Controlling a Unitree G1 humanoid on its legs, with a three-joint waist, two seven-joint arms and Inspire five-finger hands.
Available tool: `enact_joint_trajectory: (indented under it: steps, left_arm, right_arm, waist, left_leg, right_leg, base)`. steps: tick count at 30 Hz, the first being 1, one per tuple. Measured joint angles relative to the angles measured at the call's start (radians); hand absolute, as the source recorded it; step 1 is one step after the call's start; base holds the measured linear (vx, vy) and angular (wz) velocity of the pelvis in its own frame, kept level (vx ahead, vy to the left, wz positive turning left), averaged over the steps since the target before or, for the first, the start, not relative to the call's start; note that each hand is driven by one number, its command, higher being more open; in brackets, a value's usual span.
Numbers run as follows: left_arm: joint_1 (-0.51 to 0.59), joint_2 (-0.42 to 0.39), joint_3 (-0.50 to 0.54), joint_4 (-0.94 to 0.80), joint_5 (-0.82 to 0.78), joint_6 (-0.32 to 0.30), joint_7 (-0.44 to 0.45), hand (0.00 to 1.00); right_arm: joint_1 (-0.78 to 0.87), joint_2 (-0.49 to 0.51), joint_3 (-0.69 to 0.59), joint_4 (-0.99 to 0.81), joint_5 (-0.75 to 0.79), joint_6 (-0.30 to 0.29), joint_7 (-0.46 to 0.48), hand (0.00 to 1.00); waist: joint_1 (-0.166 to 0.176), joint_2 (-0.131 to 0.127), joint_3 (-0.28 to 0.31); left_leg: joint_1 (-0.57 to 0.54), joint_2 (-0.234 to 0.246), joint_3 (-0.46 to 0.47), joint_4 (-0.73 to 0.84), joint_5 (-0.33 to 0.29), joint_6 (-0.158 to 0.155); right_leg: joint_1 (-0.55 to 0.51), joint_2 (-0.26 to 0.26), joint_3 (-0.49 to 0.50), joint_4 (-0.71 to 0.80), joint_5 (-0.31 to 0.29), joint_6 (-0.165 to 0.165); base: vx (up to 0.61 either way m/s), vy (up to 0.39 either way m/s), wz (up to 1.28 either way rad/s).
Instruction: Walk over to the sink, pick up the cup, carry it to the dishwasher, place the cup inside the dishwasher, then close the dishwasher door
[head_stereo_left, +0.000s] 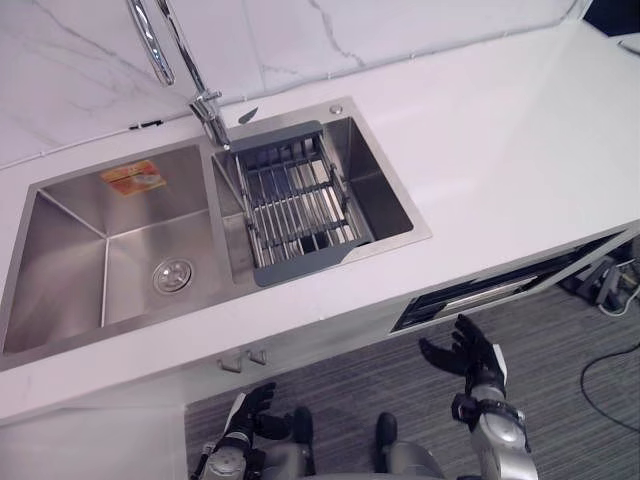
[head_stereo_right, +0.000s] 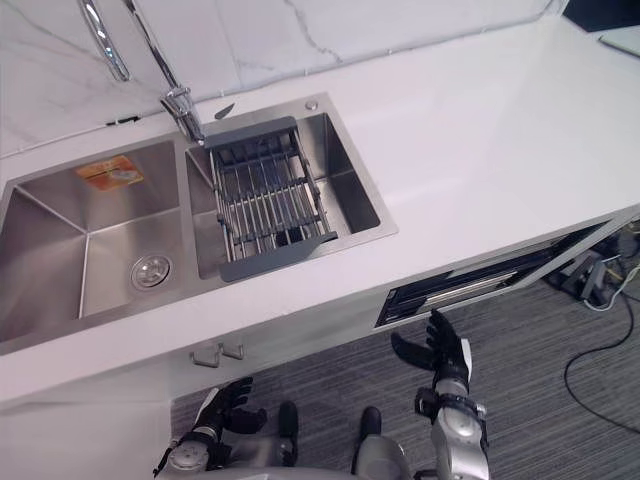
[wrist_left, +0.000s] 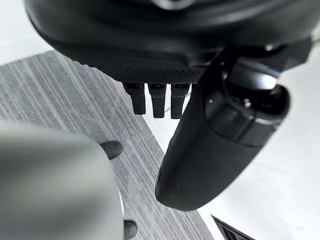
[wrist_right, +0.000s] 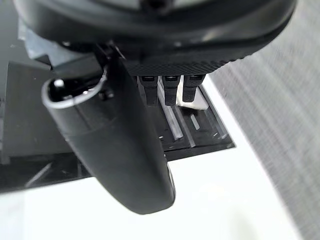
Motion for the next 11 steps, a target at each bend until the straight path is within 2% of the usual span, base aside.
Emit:
enact_joint_trajectory:
  steps: [3, 6, 11]
  left_arm:
    - [0.000, 0.000, 0.001, 0.008, 0.000, 0.000, 0.001, 0.90]
    - [0.000, -0.001, 0.020, 0.037, 0.000, 0.002, 0.003, 0.90]
    - [0.001, 0.002, 0.042, 0.045, -0.003, 0.002, 0.019, 0.90]
  right_arm:
    - [0.010, 0.002, 0.007, 0.094, -0.124, 0.003, -0.007, 0.90]
    - [0.006, 0.009, 0.025, 0.244, -0.176, 0.007, -0.007, 0.90]
    - [0.005, 0.023, 0.012, 0.431, -0.160, 0.017, 0.016, 0.90]
  waist:
    - [0.001, -0.015, -0.017]
    - [0.004, -0.026, -0.045]
    - [0.016, -0.034, -0.056]
  left_leg:
    - [0.030, -0.005, 0.006, -0.011, -0.002, 0.004]
    - [0.053, -0.007, 0.001, -0.032, 0.000, 0.006]
    - [0.081, -0.011, -0.010, -0.057, 0.004, 0.009]
  right_leg:
    - [0.033, -0.002, 0.005, -0.024, 0.008, 0.005]
    - [0.053, -0.002, -0.002, -0.039, 0.009, 0.005]
    - [0.082, -0.002, -0.015, -0.054, 0.008, 0.008]
  base:
    - [0.00, 0.016, -0.06]
    - [0.01, 0.002, 0.04]
    - [0.01, 0.000, 0.06]
